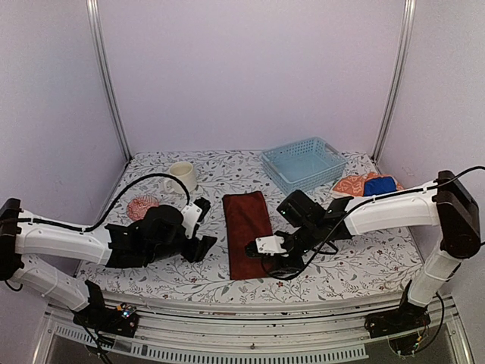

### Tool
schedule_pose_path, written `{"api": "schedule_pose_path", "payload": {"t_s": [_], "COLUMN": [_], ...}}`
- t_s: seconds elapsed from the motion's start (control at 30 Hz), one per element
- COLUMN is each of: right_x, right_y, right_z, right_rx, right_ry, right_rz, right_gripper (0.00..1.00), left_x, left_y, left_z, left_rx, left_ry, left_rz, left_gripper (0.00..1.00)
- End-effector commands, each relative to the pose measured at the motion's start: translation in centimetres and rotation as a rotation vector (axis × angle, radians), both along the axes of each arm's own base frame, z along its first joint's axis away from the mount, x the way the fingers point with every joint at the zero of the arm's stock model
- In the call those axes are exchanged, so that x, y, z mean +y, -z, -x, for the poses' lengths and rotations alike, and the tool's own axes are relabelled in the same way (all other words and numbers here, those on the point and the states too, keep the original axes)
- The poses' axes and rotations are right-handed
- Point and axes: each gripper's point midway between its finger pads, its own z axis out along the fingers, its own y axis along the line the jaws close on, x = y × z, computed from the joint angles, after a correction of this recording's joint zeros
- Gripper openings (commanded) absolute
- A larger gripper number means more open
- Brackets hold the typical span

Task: Roll the towels
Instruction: Roll the towel at the center of the board.

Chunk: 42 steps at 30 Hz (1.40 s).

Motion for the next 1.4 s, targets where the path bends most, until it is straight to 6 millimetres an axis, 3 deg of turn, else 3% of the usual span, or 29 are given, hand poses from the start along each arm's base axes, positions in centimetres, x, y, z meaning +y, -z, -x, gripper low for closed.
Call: {"api": "schedule_pose_path", "payload": {"t_s": [0.0,0.73,0.87,1.03,1.17,1.37], "right_x": [0.3,-1.9,-2.4,-2.8,-2.4,-1.9], "right_y": [2.3,7.0,8.0,9.2,7.7,5.1], "right_z": [-0.1,-0.2,-0.4,0.2,0.9,1.7], "right_rx": [-0.018,-0.02,-0.028,-0.004,0.103,0.427], "right_ry": [0.009,0.04,0.039,0.011,-0.01,-0.031], "right_rz": [0.051,0.185,0.22,0.253,0.214,0.141], "right_gripper": [0.45,0.44,0.37,0.18,0.09,0.06], "left_x": [0.3,-0.1,-0.2,-0.8,-2.0,-5.4], "left_y": [0.6,1.5,1.1,0.2,1.0,1.9], "left_z": [0.3,1.4,1.9,3.7,5.6,9.1], "left_rx": [0.053,0.082,0.046,-0.015,-0.022,-0.121], "left_ry": [-0.028,0.042,0.059,0.153,0.253,0.402], "left_rz": [0.041,0.047,0.054,0.1,0.075,-0.012], "left_gripper": [0.66,0.63,0.62,0.62,0.62,0.6]}}
